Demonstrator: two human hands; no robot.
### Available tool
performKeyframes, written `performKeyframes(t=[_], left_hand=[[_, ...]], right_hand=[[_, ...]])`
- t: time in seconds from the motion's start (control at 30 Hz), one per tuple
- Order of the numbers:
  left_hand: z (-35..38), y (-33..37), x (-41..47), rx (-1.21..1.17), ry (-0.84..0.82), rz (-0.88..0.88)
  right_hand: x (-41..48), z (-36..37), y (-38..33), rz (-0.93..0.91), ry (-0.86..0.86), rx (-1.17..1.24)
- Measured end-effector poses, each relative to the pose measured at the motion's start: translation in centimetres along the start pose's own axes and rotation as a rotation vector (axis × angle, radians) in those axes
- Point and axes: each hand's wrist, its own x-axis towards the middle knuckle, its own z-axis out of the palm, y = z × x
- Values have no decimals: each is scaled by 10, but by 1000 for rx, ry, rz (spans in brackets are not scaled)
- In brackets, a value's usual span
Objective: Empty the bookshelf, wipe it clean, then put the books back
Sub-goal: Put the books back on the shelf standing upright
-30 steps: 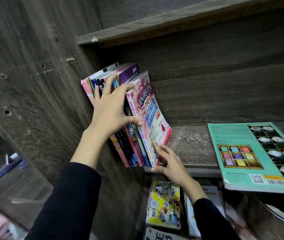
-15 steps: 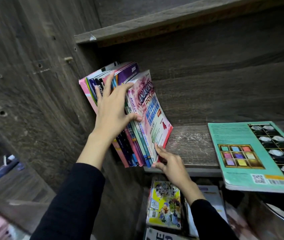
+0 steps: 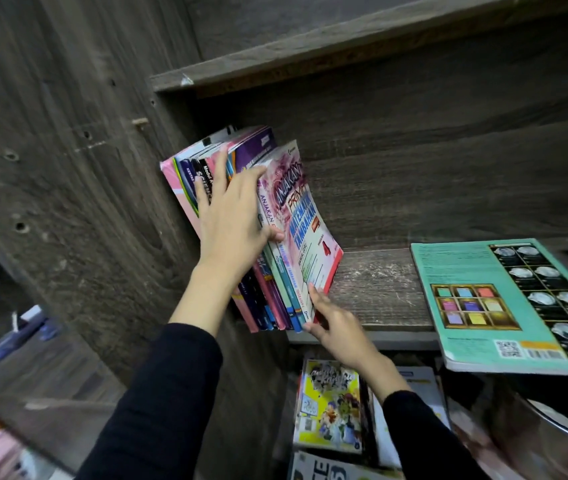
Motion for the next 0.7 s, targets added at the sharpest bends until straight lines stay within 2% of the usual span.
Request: performKeyframes(t=[0.07, 0.1, 0.23, 0.37, 0.43, 0.53, 0.57, 0.7], left_hand=[[-1, 8, -4, 41, -21, -43], [0, 14, -8, 73, -23, -57], [17, 53, -37, 30, 41, -98], [52, 116, -73, -215, 104, -66], [70, 145, -87, -271, -9, -75], [83, 176, -97, -355, -405, -166], [88, 181, -97, -379, -491, -199], [104, 193, -99, -490, -619, -337]], right_hand=[[-2, -15, -4, 29, -10, 160], [-4, -25, -5, 35, 30, 164], [-23, -71, -4, 120, 289, -179], [-54, -123, 10, 386, 455, -420], [-73, -147, 26, 534, 483, -475], [-105, -178, 51, 728, 555, -482], [-115, -186, 59, 783, 582, -479], [-145, -208, 85, 980, 596, -434]])
